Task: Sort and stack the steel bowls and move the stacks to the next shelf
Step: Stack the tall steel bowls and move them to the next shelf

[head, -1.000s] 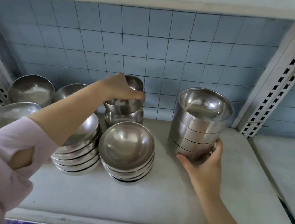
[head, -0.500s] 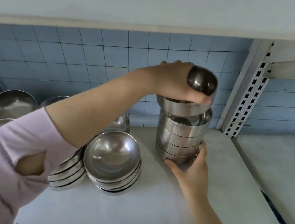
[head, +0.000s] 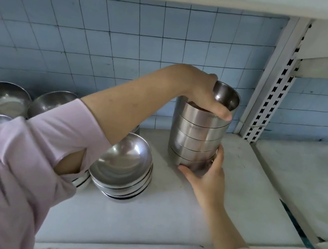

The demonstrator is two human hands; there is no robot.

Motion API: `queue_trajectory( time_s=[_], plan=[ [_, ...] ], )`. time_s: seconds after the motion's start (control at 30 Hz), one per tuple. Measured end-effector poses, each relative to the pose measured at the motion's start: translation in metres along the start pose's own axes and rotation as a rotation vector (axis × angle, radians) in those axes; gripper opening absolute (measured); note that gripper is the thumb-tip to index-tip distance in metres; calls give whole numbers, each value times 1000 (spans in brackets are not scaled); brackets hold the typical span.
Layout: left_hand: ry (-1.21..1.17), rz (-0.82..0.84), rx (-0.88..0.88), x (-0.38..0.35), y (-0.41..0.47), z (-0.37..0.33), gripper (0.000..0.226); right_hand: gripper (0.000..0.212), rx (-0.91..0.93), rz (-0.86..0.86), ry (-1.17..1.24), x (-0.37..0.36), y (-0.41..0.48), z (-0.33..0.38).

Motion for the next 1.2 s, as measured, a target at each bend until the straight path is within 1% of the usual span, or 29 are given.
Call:
queue_trajectory(
  time_s=[0.1, 0.13, 0.17, 0.2, 0.27, 0.3, 0.33, 0.37, 0.43, 0.47, 0.53, 0.57, 0.63, 0.7, 0.77, 0.83, 0.93, 1.07, 1.13, 1.2],
  plan=[
    [17, 3, 8, 2, -8, -1, 103, 120, -7, 17, 5, -2, 0, 0],
    [-23, -40, 35, 3, -15, 1, 107, 120, -16, 34, 12, -2, 0, -1],
    [-138, -125, 75, 2, -24, 3, 109, 118, -34, 61, 37, -3, 0, 0],
    [-311, -261, 110, -1, -35, 7, 108, 115, -52, 95, 95, -3, 0, -1],
    [-695, -603, 167, -21, -61, 16, 100, 102, -133, 178, 304, -1, 1, 2],
    [-850, -710, 203, -41, -72, 17, 96, 98, -204, 198, 401, 2, 3, 5],
    [-983, -735, 234, -63, -78, 14, 93, 96, -273, 187, 475, 8, 8, 10],
    [-1109, -698, 268, -86, -78, 9, 91, 100, -317, 160, 510, 16, 16, 15],
    [-1338, -586, 347, -122, -66, 2, 93, 106, -318, 163, 546, 29, 37, 31],
    [-1438, -561, 386, -132, -61, 1, 98, 107, -309, 205, 548, 30, 48, 40],
    [-1604, -571, 413, -140, -50, 2, 110, 109, -292, 312, 520, 29, 63, 56],
    [-1650, -582, 418, -140, -46, 4, 112, 105, -285, 353, 504, 28, 69, 62],
    [-1677, -593, 444, -138, -40, 6, 110, 90, -275, 389, 494, 29, 75, 68],
    [-1679, -589, 467, -136, -33, 3, 107, 80, -284, 409, 486, 34, 84, 64],
    [-1680, -595, 461, -133, -22, -5, 103, 77, -329, 417, 499, 39, 97, 57],
    [-1674, -595, 472, -129, -10, -17, 105, 76, -375, 422, 518, 46, 111, 48],
    [-1679, -615, 503, -125, 9, -25, 116, 83, -395, 435, 528, 56, 130, 41],
    [-1653, -612, 548, -122, 24, -28, 108, 90, -411, 427, 522, 60, 149, 34],
    [-1640, -625, 567, -122, 28, -29, 102, 96, -400, 422, 517, 59, 155, 32],
    [-1632, -639, 574, -122, 30, -28, 104, 103, -390, 411, 506, 59, 159, 32]
  ],
)
Point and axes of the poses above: each hand's wrist, its own y-axis towards the middle knuckle, its own x-axis out of the back of the hand, z = x × y, the point moved 7 cm from there along y, towards the middle knuckle, and after that the axes turned 2 degrees about y, right-handed, at the moved point
